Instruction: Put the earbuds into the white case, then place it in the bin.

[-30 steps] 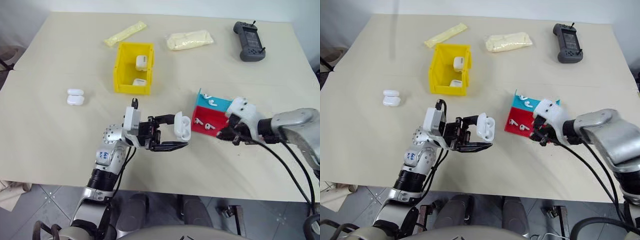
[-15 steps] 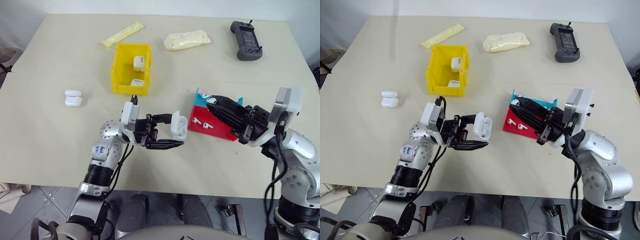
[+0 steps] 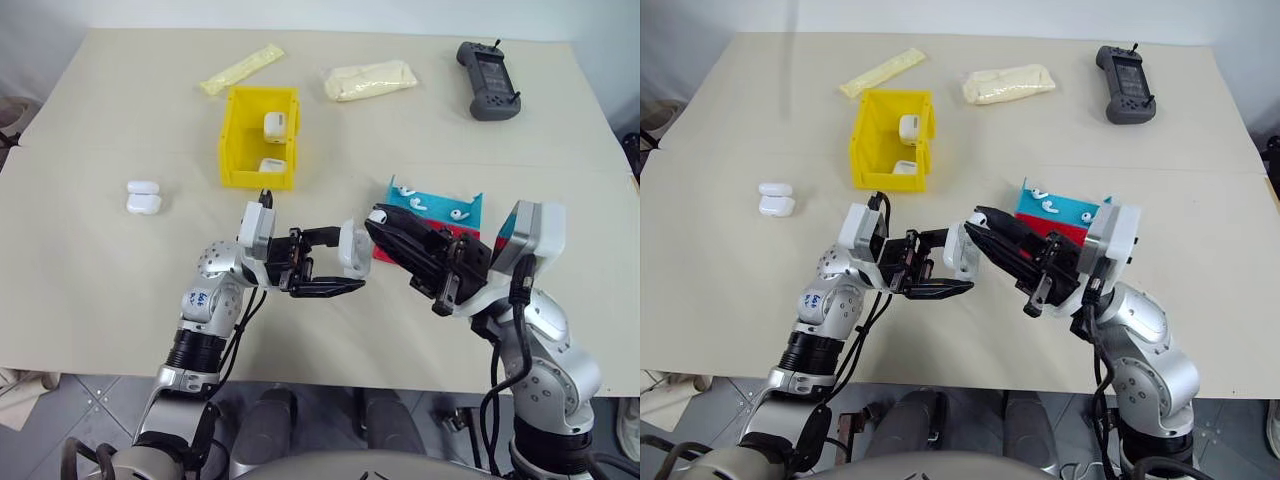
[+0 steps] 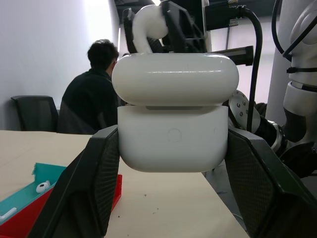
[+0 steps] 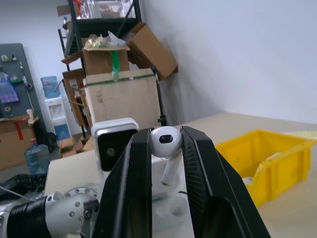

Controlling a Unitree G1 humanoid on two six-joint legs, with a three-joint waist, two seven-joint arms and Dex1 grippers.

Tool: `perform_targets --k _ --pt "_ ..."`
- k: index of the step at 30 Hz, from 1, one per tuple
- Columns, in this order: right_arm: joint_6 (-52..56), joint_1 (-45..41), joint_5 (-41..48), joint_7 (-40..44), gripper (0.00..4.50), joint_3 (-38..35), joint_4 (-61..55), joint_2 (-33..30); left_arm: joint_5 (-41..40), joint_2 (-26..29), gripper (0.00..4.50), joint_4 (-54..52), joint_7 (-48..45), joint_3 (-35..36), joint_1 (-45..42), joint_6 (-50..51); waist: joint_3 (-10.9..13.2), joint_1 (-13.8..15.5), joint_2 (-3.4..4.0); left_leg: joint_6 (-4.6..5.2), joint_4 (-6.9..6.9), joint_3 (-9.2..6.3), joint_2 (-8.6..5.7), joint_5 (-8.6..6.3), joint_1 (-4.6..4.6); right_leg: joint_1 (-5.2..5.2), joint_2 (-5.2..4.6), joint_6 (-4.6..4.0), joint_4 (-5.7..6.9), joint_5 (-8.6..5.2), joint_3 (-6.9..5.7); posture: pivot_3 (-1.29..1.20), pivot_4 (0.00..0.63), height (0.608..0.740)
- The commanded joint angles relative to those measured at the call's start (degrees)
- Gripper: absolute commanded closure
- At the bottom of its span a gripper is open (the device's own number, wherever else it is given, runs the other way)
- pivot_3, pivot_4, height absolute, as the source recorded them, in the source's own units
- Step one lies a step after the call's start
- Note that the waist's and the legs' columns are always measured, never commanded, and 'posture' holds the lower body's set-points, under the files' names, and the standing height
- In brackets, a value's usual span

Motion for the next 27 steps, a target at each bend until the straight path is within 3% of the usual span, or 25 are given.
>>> perform_targets --k 1,10,27 --pt "-2.5 0.7 -0.1 -0.8 3.94 0.8 -0.5 0.4 -1.2 -0.4 1.71 -2.0 -0.2 0.1 -1.1 0.0 0.0 0.0 0.00 0.00 0.00 0.00 0.00 0.00 0.00 0.00 0.00 0.00 0.00 0.00 0.00 0.00 0.150 0.740" --pt "-6.9 4.4 -2.0 -0.2 3.94 2.6 3.0 0.9 -1.1 -0.7 1.71 -2.3 -0.3 -0.1 -1.3 0.0 0.0 0.0 0.00 0.00 0.00 0.00 -0.03 0.00 0.00 0.01 -0.02 0.00 0.00 0.00 0.01 0.00 0.150 0.740" --pt "-8.7 1.4 -3.1 -0.2 3.94 5.7 10.1 0.8 -0.5 -1.4 1.71 -0.9 -0.7 0.0 -2.4 -1.7 0.0 0.0 0.00 0.00 0.01 -0.01 -0.03 0.00 0.01 0.02 -0.02 0.00 0.00 0.00 0.00 0.00 0.150 0.740"
